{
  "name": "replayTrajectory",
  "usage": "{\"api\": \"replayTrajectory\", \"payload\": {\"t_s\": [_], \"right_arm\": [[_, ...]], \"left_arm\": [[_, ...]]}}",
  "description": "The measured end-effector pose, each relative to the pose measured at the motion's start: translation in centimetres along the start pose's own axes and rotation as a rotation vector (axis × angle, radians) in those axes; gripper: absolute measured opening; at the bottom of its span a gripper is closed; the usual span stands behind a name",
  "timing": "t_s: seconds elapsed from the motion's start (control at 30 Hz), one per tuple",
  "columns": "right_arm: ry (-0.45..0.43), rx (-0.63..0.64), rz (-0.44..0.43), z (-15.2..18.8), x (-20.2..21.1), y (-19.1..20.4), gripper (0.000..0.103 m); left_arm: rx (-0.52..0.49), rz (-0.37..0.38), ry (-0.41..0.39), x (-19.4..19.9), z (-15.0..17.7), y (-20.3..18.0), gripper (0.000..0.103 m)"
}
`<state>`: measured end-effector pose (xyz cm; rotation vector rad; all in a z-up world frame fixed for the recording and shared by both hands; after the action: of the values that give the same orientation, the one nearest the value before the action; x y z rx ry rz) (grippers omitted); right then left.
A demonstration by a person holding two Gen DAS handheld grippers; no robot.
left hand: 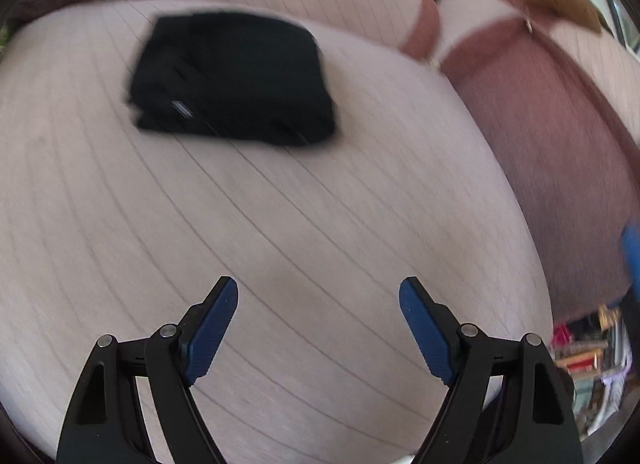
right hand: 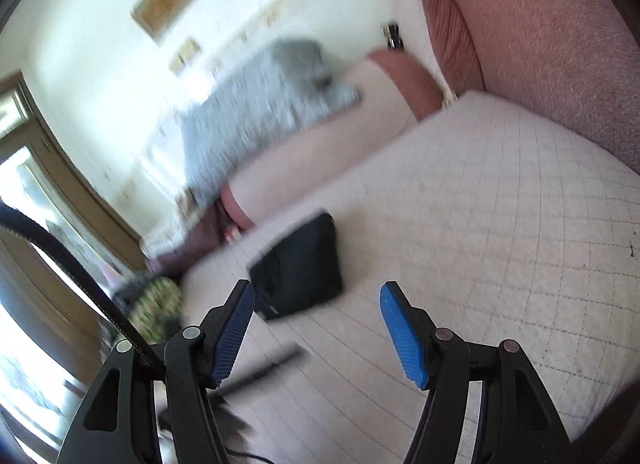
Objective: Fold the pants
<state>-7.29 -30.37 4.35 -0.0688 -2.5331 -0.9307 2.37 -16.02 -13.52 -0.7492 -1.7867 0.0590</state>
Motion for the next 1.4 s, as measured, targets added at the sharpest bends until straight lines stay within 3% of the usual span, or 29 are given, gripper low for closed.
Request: {"api": "replayTrajectory", "payload": {"t_s": [0.13, 0.23, 0.47, 0.63, 0.7, 0.83, 0.97, 1.1, 1.2, 1.27, 1.4], "right_arm": [[-0.155, 0.046, -0.094, -1.1, 3.7, 3.1, 0.071], [-0.282, 0.109, -0.171, -1.7, 6.1, 5.9, 0.077], [-0.194, 0.025, -0.328, -1.0, 4.6, 8.4, 0.079], [-0.139, -0.016, -0.333, -0.9, 3.6, 7.6, 0.082], [-0.111, 0.003, -0.283, -0.6, 3.0, 6.9, 0.082], [-0.073, 0.122, -0.094, -0.2, 1.2, 5.1, 0.085], [0.006, 0.255, 0.114, 1.5, -2.3, 2.0, 0.085], [0.129, 0.294, 0.261, 4.7, -6.7, -1.4, 0.085], [0.206, 0.285, 0.300, 7.1, -9.1, -2.9, 0.085], [0.225, 0.283, 0.329, 8.2, -9.9, -3.6, 0.085], [0.227, 0.316, 0.384, 9.8, -10.7, -4.6, 0.085]], "left_arm": [[-0.093, 0.004, 0.027, -0.2, 2.4, -3.9, 0.082], [-0.148, 0.013, 0.046, -0.2, 4.0, -6.5, 0.082], [-0.200, 0.080, 0.076, -0.4, 6.0, -10.5, 0.082], [-0.180, 0.033, 0.091, -1.0, 6.5, -8.9, 0.082], [-0.139, 0.036, 0.089, -0.6, 6.6, -7.2, 0.082], [-0.067, -0.019, 0.021, 1.0, 5.5, -3.1, 0.082], [0.000, -0.124, -0.118, 4.7, 3.5, 1.7, 0.082], [-0.006, -0.304, -0.298, 9.5, 1.8, 4.7, 0.082], [-0.027, -0.444, -0.420, 12.8, 1.4, 6.0, 0.084], [-0.043, -0.498, -0.478, 14.3, 1.5, 6.2, 0.092], [-0.027, -0.534, -0.526, 15.2, 1.1, 6.7, 0.095]]}}
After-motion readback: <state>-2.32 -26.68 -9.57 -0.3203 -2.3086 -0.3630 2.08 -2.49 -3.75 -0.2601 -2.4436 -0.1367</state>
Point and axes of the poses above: each gripper's, at about its wrist camera, not at the fingertips, and x roughly against the way its jaws point, y to its left, z to its underside, the point moved 9 cm from there along -x, roughly the way its jaws point, and after that the axes turned 5 degrees about y, right-handed, at the moved point
